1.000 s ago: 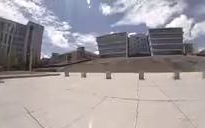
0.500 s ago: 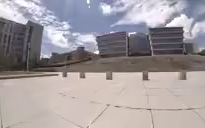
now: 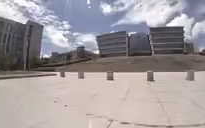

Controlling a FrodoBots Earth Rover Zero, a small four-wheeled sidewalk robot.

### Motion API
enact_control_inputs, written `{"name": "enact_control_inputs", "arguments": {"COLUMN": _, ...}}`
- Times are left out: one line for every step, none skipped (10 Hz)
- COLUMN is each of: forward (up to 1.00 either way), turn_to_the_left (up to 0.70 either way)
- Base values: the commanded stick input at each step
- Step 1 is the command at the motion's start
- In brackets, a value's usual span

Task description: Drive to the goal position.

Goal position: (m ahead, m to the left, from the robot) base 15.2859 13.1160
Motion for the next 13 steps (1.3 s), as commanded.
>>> {"name": "enact_control_inputs", "arguments": {"forward": 1.00, "turn_to_the_left": 0.05}}
{"name": "enact_control_inputs", "arguments": {"forward": 1.00, "turn_to_the_left": 0.05}}
{"name": "enact_control_inputs", "arguments": {"forward": 1.00, "turn_to_the_left": 0.05}}
{"name": "enact_control_inputs", "arguments": {"forward": 1.00, "turn_to_the_left": 0.05}}
{"name": "enact_control_inputs", "arguments": {"forward": 1.00, "turn_to_the_left": 0.05}}
{"name": "enact_control_inputs", "arguments": {"forward": 1.00, "turn_to_the_left": 0.05}}
{"name": "enact_control_inputs", "arguments": {"forward": 1.00, "turn_to_the_left": 0.05}}
{"name": "enact_control_inputs", "arguments": {"forward": 1.00, "turn_to_the_left": 0.05}}
{"name": "enact_control_inputs", "arguments": {"forward": 1.00, "turn_to_the_left": 0.05}}
{"name": "enact_control_inputs", "arguments": {"forward": 1.00, "turn_to_the_left": 0.05}}
{"name": "enact_control_inputs", "arguments": {"forward": 1.00, "turn_to_the_left": 0.05}}
{"name": "enact_control_inputs", "arguments": {"forward": 1.00, "turn_to_the_left": 0.05}}
{"name": "enact_control_inputs", "arguments": {"forward": 1.00, "turn_to_the_left": 0.05}}
